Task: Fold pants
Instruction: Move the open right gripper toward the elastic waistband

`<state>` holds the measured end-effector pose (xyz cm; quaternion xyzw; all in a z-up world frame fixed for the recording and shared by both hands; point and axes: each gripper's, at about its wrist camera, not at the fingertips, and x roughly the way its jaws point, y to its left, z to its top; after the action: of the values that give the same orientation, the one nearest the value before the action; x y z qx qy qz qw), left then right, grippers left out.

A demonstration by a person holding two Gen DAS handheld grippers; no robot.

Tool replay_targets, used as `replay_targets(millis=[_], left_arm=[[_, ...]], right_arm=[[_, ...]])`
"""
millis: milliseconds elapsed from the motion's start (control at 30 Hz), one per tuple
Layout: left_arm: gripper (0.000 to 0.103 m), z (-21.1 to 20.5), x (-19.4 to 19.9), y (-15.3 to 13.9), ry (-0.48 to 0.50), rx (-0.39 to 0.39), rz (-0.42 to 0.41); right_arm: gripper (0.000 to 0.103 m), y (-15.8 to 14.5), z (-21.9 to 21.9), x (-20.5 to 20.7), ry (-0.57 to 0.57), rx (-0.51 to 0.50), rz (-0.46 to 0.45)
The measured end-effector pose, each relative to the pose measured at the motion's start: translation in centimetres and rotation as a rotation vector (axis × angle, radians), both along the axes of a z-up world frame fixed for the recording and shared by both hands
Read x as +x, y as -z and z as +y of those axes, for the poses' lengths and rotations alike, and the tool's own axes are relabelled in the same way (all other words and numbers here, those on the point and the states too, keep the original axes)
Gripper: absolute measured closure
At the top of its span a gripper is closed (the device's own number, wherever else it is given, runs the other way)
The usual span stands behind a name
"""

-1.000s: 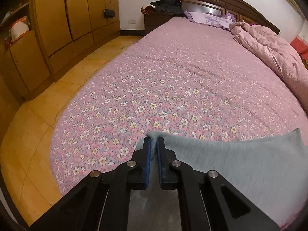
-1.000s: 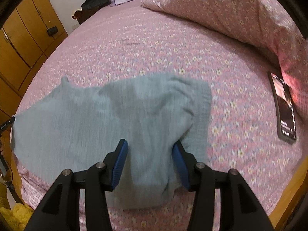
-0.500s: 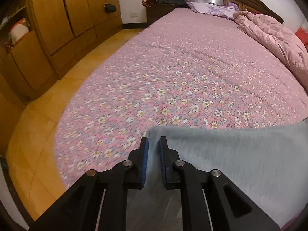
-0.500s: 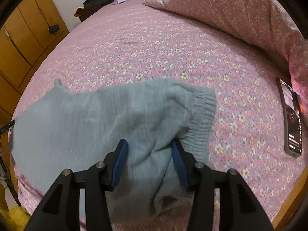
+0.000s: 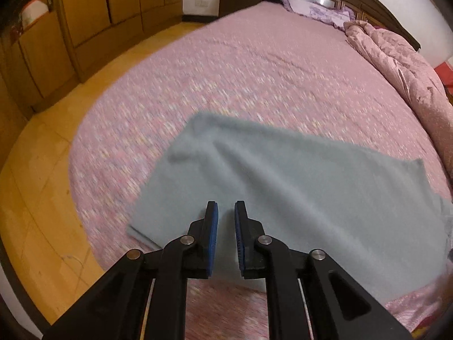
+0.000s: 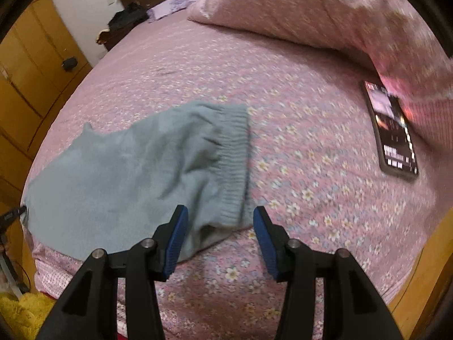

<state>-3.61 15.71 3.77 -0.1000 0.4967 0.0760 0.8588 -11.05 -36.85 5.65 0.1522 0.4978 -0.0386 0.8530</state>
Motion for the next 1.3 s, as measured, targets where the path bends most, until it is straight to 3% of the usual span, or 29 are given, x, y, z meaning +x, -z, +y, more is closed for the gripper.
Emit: replay_targets(millis=[67,167,233,333,500,567,700,900,1133,1300], left_arm=[[0.098,-1.0,0.0,0.6,0.014,-0.003,0.019],[0.097,-2.2,0.0,1.0,0.009,0.06,0.021],[0.097,-2.7,0.0,1.0,0.008,0.091,0.028],[0.097,-2.9,0.1,1.1,0.008,0.11,0.033],[0.096,-2.4,0.1,1.2,-0.017,0.082,0.027],[0.096,-2.4,0.2,1.3,-0.017,0.085,0.028],[0.092,-2.5,0.1,1.1,-0.018,0.081,0.042],[0.086,-3.0,-0.5,0.7,-0.024,0.006,0.052],[0.086,-4.6,-0.7,0.7,0.014,0.055,0.06],[0.086,-4.5,-0.6,0.9,0.007,0.049,0.059]], right_arm=[[0.053,0.9,-0.5,0.3,0.021,0.042,0.016],[0.051,2.7,-1.2,1.0,0.054,0.094,0.038],[0.07,3.0,-1.2,1.1,0.069,0.082,0.031],[0.08,2.6,-1.7,0.6,0.074,0.079,0.018],[0.08,3.3,-3.4,-0.2,0.114,0.153,0.027],[0.076,3.3,-3.1,-0.2,0.113,0.138,0.031],[0.05,2.7,-2.4,-0.7,0.124,0.165,0.018],[0.046,2.2,-1.5,-2.5,0.083,0.27,0.019],[0.046,4.4,0.7,-0.5,0.049,0.294,0.052],[0.042,5.5,1.2,1.1,0.096,0.292,0.0]])
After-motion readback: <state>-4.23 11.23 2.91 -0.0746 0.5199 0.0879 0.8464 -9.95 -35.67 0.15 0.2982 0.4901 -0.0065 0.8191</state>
